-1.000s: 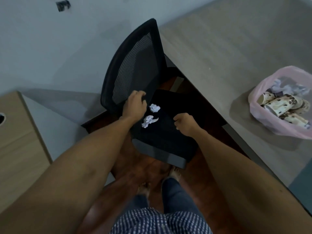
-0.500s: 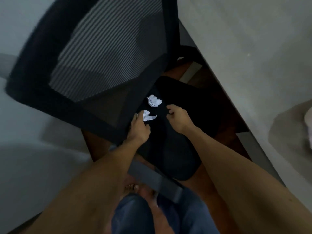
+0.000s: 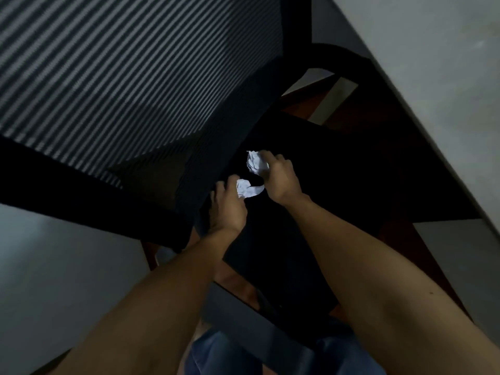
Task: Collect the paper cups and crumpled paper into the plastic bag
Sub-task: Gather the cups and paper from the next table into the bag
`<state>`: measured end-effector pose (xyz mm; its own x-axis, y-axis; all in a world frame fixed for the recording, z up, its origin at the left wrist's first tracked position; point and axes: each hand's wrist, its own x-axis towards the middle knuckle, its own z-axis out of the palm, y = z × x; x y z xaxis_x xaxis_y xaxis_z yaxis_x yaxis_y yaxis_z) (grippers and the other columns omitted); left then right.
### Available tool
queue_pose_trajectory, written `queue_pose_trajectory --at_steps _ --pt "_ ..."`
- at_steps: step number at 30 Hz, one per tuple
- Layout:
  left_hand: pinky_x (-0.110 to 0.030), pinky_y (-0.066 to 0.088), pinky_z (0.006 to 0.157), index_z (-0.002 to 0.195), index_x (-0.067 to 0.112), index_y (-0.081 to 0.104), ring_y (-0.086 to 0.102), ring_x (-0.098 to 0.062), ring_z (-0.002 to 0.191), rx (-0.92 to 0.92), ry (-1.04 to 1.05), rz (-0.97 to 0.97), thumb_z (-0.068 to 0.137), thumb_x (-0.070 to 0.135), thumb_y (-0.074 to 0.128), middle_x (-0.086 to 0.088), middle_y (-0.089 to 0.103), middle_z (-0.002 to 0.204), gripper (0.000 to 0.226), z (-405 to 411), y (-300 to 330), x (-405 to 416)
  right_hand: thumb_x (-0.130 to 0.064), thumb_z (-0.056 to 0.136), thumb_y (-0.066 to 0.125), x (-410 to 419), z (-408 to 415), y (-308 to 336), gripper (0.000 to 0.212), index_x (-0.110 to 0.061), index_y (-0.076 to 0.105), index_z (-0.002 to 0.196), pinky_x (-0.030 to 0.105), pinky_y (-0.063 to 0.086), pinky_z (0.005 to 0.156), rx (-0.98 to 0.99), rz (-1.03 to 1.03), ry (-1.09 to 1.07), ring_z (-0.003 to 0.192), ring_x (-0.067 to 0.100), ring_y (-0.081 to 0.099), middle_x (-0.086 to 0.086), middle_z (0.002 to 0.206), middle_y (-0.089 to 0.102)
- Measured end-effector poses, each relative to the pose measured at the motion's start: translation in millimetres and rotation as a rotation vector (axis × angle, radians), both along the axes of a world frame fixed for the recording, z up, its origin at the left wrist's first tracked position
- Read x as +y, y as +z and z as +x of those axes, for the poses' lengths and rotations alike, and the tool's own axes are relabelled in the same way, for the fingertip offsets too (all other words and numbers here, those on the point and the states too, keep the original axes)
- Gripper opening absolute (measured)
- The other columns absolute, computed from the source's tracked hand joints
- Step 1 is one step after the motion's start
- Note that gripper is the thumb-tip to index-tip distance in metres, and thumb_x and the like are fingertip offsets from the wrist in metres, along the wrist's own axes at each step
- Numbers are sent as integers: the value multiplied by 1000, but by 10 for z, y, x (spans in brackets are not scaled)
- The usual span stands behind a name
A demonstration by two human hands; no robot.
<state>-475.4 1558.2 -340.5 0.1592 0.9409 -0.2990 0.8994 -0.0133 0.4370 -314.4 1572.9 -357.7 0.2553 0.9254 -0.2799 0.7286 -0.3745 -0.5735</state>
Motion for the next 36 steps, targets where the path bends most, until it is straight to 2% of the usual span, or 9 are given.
queue_pose_trajectory --at_steps 3,8,14,19,22,25,28,32,36 --pt "-42 53 84 135 31 45 59 -26 108 -151 -27 -67 98 21 59 -4 50 130 40 -25 328 -48 -12 99 51 -237 49 307 50 -28 43 145 48 50 91 21 15 -67 111 35 53 15 124 57" --pt "-32 48 89 132 30 47 57 -21 106 -350 -139 -131 95 17 61 -4 51 122 42 -47 1254 -184 -15 101 52 -747 171 1262 49 -28 44 147 50 50 94 9 72 -187 111 34 54 15 124 58" --pt "-26 40 85 128 27 48 53 -15 99 -420 -321 -93 90 18 59 -2 48 122 41 100 2585 -327 -20 104 48 -1502 244 2569 47 -30 40 149 50 47 95 -32 106 -408 118 34 46 12 127 53" --pt "-31 48 86 130 26 48 58 -18 92 -462 -509 -42 91 19 60 -5 40 124 41 469 3373 -504 -18 101 47 -2189 349 3358 48 -26 41 147 49 49 91 -74 165 -618 111 36 53 15 120 57" --pt "-28 44 89 139 20 48 56 -19 99 -507 -629 -18 95 18 59 -8 45 126 45 809 3644 -681 -24 100 51 -2596 504 3684 49 -23 43 148 48 50 96 -97 250 -753 116 37 57 16 126 63" --pt "-33 47 89 132 21 53 59 -23 108 -570 -717 15 95 25 58 -5 61 120 38 1213 3839 -929 -28 100 50 -2977 745 3924 50 -18 42 149 49 47 100 -135 320 -897 120 35 56 16 131 61" --pt "-41 52 90 129 27 54 62 -23 107 -587 -815 19 95 28 58 -1 65 117 35 1652 4004 -1224 -33 101 45 -3330 1081 4073 52 -19 39 151 48 46 101 -200 347 -1041 122 33 54 13 136 58" --pt "-42 54 81 126 29 50 64 -28 101 -561 -911 79 93 30 62 -3 68 113 36 2312 4188 -1527 -35 104 39 -3644 1645 4255 54 -20 32 155 48 46 100 -225 263 -1148 128 35 51 14 145 49" --pt "-42 51 75 120 25 48 58 -34 97 -433 -896 161 90 31 66 -14 61 105 35 2956 4261 -1766 -28 100 46 -3882 2190 4248 45 -19 44 144 43 48 87 -225 167 -1178 111 37 60 15 126 59"
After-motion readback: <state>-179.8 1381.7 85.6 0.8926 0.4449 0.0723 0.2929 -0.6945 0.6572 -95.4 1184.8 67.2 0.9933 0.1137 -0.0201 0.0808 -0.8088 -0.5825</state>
